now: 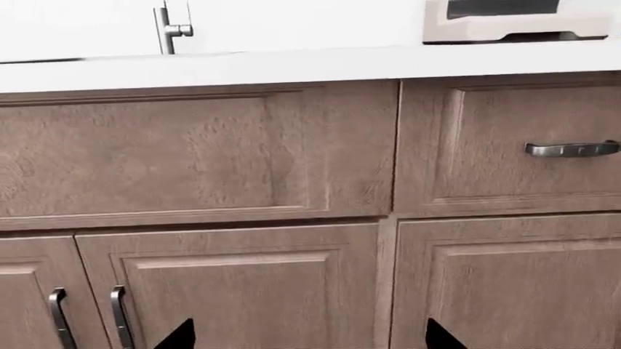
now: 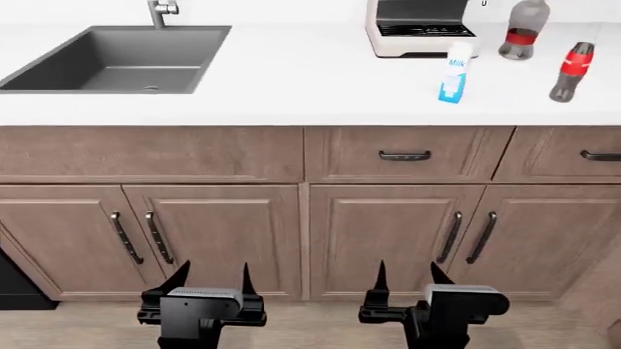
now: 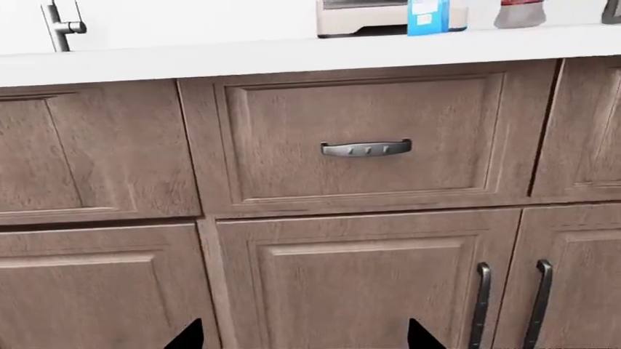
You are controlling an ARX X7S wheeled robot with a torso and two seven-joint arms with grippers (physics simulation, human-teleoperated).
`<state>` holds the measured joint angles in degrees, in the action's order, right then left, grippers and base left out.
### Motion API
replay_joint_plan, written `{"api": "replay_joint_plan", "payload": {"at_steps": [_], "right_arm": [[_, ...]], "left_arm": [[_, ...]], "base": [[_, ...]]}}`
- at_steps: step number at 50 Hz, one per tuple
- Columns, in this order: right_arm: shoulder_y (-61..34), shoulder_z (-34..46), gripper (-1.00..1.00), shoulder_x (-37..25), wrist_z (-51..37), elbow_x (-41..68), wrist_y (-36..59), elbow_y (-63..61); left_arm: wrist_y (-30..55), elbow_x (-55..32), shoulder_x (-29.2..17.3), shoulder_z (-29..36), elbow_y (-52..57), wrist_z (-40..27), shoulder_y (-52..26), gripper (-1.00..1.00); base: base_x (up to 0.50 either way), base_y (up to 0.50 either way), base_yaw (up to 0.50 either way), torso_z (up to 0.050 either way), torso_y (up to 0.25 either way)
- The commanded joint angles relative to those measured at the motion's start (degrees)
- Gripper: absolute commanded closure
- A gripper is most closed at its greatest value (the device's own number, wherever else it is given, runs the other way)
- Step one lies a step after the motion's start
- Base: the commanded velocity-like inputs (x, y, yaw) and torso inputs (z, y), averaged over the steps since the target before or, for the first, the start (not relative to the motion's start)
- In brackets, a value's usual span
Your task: Move the drinks to the dining counter.
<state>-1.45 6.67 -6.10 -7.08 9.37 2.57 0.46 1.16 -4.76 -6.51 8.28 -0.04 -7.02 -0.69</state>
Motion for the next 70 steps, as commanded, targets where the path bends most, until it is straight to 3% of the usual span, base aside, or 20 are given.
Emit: {"api": "replay_joint_plan", "payload": {"at_steps": [1, 7, 12, 19, 23, 31, 42, 61, 70], "right_arm": [[0.2, -0.1, -1.0, -0.8, -1.8, 0.5, 1.1, -0.7], [1.4, -1.7, -1.0, -3.1, -3.0, 2.5, 6.5, -9.6], [1.6, -3.2, -1.0, -5.7, -4.1, 5.3, 13.7, -19.5], [-4.0, -4.0, -1.0, -12.3, -5.8, 6.1, 29.5, -35.8], [-11.9, -5.2, -1.0, -16.1, -6.9, 8.6, 42.2, -43.2], [-30.2, -6.8, -1.0, -16.7, -7.3, 18.3, 66.4, -53.5], [-43.1, -11.0, -1.0, -12.5, -7.8, 26.4, 82.1, -58.1], [-46.6, -14.1, -1.0, -17.7, -17.7, 42.6, 80.2, -60.3], [-44.5, -11.4, -1.0, -20.1, -19.0, 42.7, 75.6, -59.1]], "left_arm": [[0.6, 0.0, -0.6, 0.9, 0.0, -0.9, -0.1, -1.0], [1.9, 1.1, -1.5, 1.7, 1.7, -1.5, -0.3, -1.0], [12.5, -0.1, -3.7, 1.3, 14.9, -1.2, -1.2, -1.0], [31.1, -1.2, -6.9, 0.3, 33.7, -1.2, -9.8, -1.0], [43.4, -2.4, -9.6, -0.8, 41.6, 0.1, -18.1, -1.0], [61.7, -7.5, -10.8, -5.8, 48.4, 2.4, -33.6, -1.0], [70.0, -9.5, -13.3, -10.7, 50.9, 3.6, -42.1, -1.0], [66.5, -9.7, -14.5, -13.0, 52.6, 4.0, -38.3, -1.0], [67.1, -11.3, -13.6, -16.3, 53.2, 4.9, -37.5, -1.0]], "base": [[0.0, -0.5, 0.0, 0.0, 0.0], [0.0, -0.5, 0.0, 0.0, 0.0], [0.0, -0.5, 0.0, 0.0, 0.0], [0.0, -0.5, 0.0, 0.0, 0.0], [0.0, -0.5, 0.0, 0.0, 0.0], [0.0, -0.5, 0.0, 0.0, 0.0], [0.0, -0.5, 0.0, 0.0, 0.0], [0.41, -0.35, 0.0, 0.0, 0.0], [0.5, -0.23, 0.0, 0.0, 0.0]]}}
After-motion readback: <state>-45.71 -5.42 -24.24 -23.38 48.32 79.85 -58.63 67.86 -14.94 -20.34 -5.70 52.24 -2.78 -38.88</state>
